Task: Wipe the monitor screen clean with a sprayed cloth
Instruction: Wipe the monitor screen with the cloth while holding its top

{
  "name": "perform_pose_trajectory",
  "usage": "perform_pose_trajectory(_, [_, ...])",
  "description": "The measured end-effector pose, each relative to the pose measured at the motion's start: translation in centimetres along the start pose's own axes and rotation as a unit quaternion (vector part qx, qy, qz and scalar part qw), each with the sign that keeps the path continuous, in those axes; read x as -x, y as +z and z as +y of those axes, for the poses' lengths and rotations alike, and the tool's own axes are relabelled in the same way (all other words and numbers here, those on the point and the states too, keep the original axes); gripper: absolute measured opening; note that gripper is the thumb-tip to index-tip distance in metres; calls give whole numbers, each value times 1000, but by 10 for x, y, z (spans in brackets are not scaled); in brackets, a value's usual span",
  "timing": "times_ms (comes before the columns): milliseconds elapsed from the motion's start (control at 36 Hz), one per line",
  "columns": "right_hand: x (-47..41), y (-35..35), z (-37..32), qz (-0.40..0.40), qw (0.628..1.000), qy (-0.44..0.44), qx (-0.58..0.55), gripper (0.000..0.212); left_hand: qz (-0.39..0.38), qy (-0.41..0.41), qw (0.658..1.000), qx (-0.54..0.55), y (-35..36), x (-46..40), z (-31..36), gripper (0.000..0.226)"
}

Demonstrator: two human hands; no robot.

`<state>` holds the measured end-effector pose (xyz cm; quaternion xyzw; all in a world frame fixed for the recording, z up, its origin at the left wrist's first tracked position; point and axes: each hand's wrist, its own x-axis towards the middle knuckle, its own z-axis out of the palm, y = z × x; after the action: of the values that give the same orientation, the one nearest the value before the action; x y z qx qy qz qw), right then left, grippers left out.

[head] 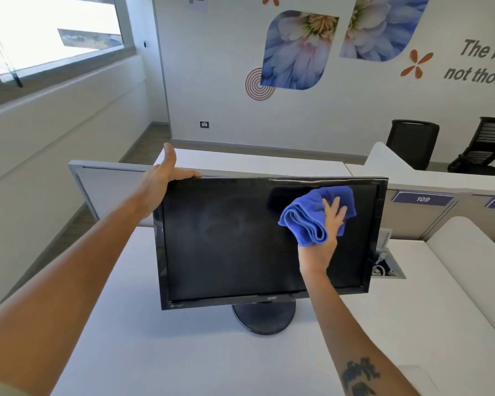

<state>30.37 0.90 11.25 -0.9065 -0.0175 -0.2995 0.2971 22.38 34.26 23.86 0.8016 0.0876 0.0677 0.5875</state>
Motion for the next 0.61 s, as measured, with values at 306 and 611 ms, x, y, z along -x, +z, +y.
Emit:
perform_pose_trajectory(306, [54, 59, -114, -115, 950, -263, -124, 64, -8, -65, 997, 47, -5, -6, 7, 117])
perform_pose_trajectory(611, [64, 67, -154, -215, 836, -473, -174, 50, -6, -64, 997, 39, -2, -8, 4, 116])
